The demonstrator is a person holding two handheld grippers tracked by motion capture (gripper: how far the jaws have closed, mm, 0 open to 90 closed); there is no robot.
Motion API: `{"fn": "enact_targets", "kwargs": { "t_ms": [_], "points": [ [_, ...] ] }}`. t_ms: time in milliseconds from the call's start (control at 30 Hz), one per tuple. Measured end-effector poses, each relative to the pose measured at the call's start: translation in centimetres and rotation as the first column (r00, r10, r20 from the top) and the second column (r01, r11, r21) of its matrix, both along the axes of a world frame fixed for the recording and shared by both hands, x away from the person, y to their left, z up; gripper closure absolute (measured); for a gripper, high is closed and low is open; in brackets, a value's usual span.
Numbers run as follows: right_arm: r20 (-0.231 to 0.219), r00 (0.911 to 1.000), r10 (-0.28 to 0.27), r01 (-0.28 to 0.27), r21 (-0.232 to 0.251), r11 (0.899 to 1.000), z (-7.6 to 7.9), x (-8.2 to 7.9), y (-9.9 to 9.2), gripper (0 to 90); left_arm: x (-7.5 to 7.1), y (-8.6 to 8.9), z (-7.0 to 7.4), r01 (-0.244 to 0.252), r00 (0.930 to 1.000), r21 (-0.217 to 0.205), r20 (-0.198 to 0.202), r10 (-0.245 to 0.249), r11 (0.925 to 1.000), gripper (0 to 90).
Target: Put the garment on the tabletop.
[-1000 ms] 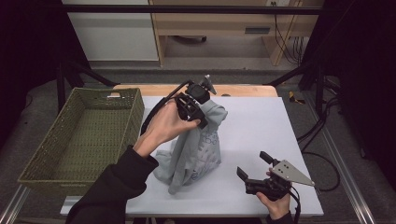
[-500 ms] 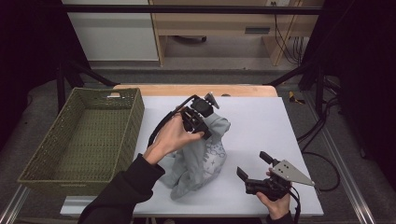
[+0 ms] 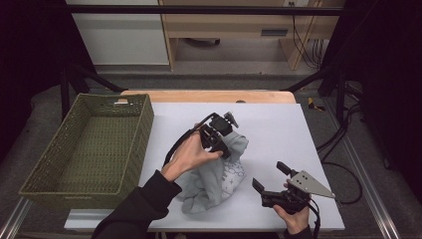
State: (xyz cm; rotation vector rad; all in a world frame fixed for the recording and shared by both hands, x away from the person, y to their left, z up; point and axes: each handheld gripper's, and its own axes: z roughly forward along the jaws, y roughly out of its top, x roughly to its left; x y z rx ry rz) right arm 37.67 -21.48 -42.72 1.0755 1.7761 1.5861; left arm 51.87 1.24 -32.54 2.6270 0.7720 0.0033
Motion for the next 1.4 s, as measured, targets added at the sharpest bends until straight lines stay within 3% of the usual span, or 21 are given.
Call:
{"fn": "enact_targets", "kwargs": {
  "t_ms": [133,300,400,600,700,733,833,933,1033,1067,1133,1233,1267,1300,1400],
  "points": [
    [-0.004,1.0000,-0.001,0.001,-0.006,1.000,0.0,0.0,-0.1,0.2,0.1,-0.1,0.0,0.001,0.9998,-0.032,0.022,0.000,0.9995,40.0],
    [-0.002,1.0000,-0.003,0.003,-0.007,1.000,0.1,0.0,-0.1,0.2,0.3,0.1,0.4,-0.015,0.9986,-0.111,0.049,0.021,0.9937,20.9],
    [-0.002,1.0000,-0.004,0.004,-0.006,1.000,0.1,0.0,-0.1,0.2,0.3,0.3,0.6,-0.026,0.9973,-0.143,0.064,0.036,0.9894,18.0],
    [-0.004,1.0000,-0.006,0.006,0.014,1.000,0.2,-0.1,-0.1,0.2,-0.3,0.9,0.9,-0.036,0.9860,-0.204,0.152,0.068,0.9782,14.3],
    [0.002,1.0000,-0.002,0.002,0.012,1.000,0.2,-0.1,-0.2,0.2,-0.6,1.4,0.8,-0.051,0.9758,-0.239,0.195,0.099,0.9698,10.0],
    [0.008,1.0000,-0.001,0.001,0.006,1.000,0.1,0.0,-0.2,0.2,-0.8,1.5,0.8,-0.068,0.9692,-0.252,0.213,0.124,0.9654,9.0],
    [0.005,1.0000,-0.004,0.004,0.004,1.000,0.1,0.0,-0.2,0.2,-1.2,2.0,0.7,-0.062,0.9580,-0.282,0.252,0.136,0.9574,8.4],
    [0.011,0.9999,-0.003,0.003,-0.008,1.000,0.1,0.0,-0.3,0.2,-1.5,2.4,0.4,-0.059,0.9559,-0.324,0.254,0.147,0.9442,9.4],
    [0.017,0.9999,-0.002,0.003,-0.007,1.000,0.1,0.1,-0.3,0.2,-2.0,2.9,-0.1,-0.055,0.9466,-0.365,0.277,0.165,0.9292,8.8],
    [-0.002,1.0000,-0.009,0.009,-0.002,1.000,0.2,0.0,-0.3,0.2,-2.1,3.1,-0.3,-0.054,0.9440,-0.376,0.283,0.170,0.9251,8.3],
    [-0.001,1.0000,-0.008,0.008,0.002,1.000,0.2,0.0,-0.3,0.2,-2.5,3.4,-0.7,-0.056,0.9344,-0.415,0.299,0.194,0.9079,7.0],
    [0.001,1.0000,-0.005,0.005,-0.001,1.000,0.2,0.0,-0.4,0.2,-3.1,4.2,-1.4,-0.041,0.9155,-0.453,0.340,0.215,0.8904,6.1],
    [0.002,1.0000,-0.003,0.003,-0.002,1.000,0.2,0.0,-0.4,0.2,-3.2,4.4,-1.6,-0.040,0.9136,-0.470,0.340,0.223,0.8815,6.0],
    [-0.002,1.0000,-0.002,0.002,0.003,1.000,0.2,0.0,-0.4,0.2,-3.4,4.7,-1.9,-0.040,0.9142,-0.497,0.332,0.233,0.8671,5.9],
    [-0.007,1.0000,-0.004,0.004,0.002,1.000,0.2,0.0,-0.4,0.2,-3.9,5.5,-2.5,-0.040,0.9075,-0.528,0.336,0.252,0.8482,5.8]
  ]
}}
